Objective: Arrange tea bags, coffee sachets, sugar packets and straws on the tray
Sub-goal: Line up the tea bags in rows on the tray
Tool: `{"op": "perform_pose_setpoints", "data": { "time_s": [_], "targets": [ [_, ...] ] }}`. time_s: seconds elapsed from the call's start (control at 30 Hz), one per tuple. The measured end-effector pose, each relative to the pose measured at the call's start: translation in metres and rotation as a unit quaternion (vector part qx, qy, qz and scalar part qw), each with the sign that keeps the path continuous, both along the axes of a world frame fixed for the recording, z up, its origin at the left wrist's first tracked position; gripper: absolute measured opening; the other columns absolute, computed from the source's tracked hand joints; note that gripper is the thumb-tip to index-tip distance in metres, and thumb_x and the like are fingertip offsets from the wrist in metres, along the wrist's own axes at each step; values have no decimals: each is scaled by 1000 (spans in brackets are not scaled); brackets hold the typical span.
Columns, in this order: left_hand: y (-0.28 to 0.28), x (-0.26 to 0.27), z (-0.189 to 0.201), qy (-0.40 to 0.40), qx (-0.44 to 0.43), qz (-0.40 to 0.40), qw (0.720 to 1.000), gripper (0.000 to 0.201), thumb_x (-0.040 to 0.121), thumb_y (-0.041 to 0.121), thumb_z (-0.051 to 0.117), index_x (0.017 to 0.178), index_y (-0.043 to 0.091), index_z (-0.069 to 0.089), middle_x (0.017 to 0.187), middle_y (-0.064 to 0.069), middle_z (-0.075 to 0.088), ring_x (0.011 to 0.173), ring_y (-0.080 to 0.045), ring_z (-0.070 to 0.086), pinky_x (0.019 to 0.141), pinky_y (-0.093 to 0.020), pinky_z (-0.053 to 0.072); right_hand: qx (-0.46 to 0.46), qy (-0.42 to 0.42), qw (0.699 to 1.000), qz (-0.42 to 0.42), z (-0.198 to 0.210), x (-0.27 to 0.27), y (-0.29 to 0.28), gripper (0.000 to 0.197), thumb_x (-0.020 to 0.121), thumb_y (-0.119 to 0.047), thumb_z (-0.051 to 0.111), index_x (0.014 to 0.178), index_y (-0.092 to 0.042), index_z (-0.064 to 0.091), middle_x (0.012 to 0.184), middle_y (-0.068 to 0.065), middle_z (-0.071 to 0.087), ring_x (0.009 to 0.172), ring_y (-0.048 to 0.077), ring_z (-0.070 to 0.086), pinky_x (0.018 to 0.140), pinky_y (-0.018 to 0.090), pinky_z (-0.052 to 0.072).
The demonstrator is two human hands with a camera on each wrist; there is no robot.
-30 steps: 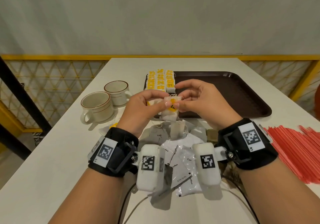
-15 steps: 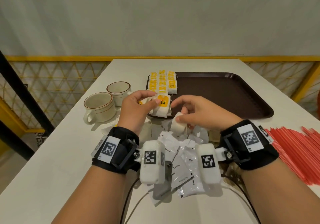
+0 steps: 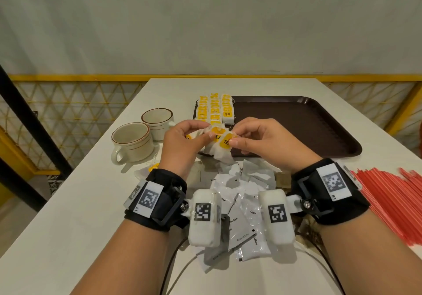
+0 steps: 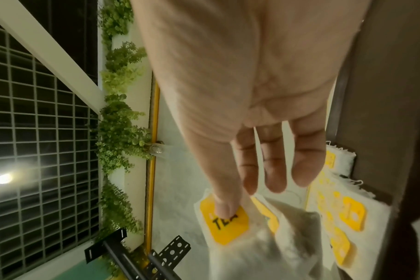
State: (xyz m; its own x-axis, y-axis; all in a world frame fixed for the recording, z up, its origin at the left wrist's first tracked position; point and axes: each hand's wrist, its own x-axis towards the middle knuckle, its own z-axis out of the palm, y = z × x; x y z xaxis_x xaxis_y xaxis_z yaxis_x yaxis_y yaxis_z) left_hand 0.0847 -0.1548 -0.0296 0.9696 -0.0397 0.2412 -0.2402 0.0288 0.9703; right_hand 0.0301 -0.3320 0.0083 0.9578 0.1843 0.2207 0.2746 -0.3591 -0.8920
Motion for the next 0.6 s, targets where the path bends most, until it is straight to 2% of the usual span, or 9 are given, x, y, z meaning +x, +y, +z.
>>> {"op": "perform_pose_setpoints", "data": {
  "time_s": [0.1, 0.17, 0.27, 0.37, 0.43, 0.53, 0.6],
  "targets": [
    [-2, -2, 1, -16, 11, -15, 1000, 16, 77, 6, 74, 82, 21, 69, 91, 8, 70, 91, -8, 63, 70, -20, 50, 3, -10, 1000, -6, -2, 1, 1, 19, 82, -12, 72, 101, -14, 71, 92, 16, 69, 78, 17, 63, 71, 26, 56],
    [-3, -4, 1, -20, 11, -29, 999, 19, 78, 4, 73, 80, 22, 69, 90, 10, 70, 93, -7, 63, 68, -17, 50, 0, -28, 999, -43, -5, 4, 2, 31, 80, -10, 75, 109, -13, 66, 84, 15, 68, 72, 18, 61, 73, 34, 56],
    [-2, -2, -1, -10, 11, -49, 999, 21, 77, 2, 73, 80, 23, 70, 91, 9, 71, 93, -12, 63, 70, -24, 50, -28, -37, 996, -71, -10, 8, 2, 42, 79, -11, 75, 119, -17, 63, 78, 6, 66, 69, 15, 59, 78, 37, 55],
    [0, 0, -2, 7, 9, -87, 996, 20, 76, 4, 75, 80, 24, 72, 94, 4, 72, 90, -19, 63, 75, -32, 49, -54, -39, 995, -73, -10, 8, 1, 31, 81, -14, 74, 111, -18, 68, 85, 8, 67, 74, 17, 61, 79, 35, 55],
    [-1, -1, -2, 15, 2, -108, 994, 14, 78, 9, 73, 82, 22, 72, 93, 0, 71, 82, -17, 63, 72, -30, 49, -56, -41, 995, -78, -11, 8, 1, 22, 81, -15, 74, 103, -14, 71, 88, 7, 67, 76, 17, 62, 76, 32, 56],
    [-4, -7, 5, 54, -62, -130, 988, 15, 94, 12, 55, 90, 15, 69, 88, -4, 67, 71, -13, 61, 60, -21, 49, -35, -50, 993, -101, -11, 8, 2, 14, 80, -13, 75, 94, -12, 70, 92, -3, 66, 79, 8, 61, 78, 24, 53],
    [-5, -8, 10, 114, -149, -147, 971, 23, 100, 18, 43, 98, 12, 65, 82, -4, 60, 65, -11, 56, 58, -22, 47, 4, -46, 993, -107, -10, 8, 3, 12, 81, -9, 74, 91, -8, 70, 95, 2, 69, 83, 12, 63, 80, 27, 54]
  ]
}}
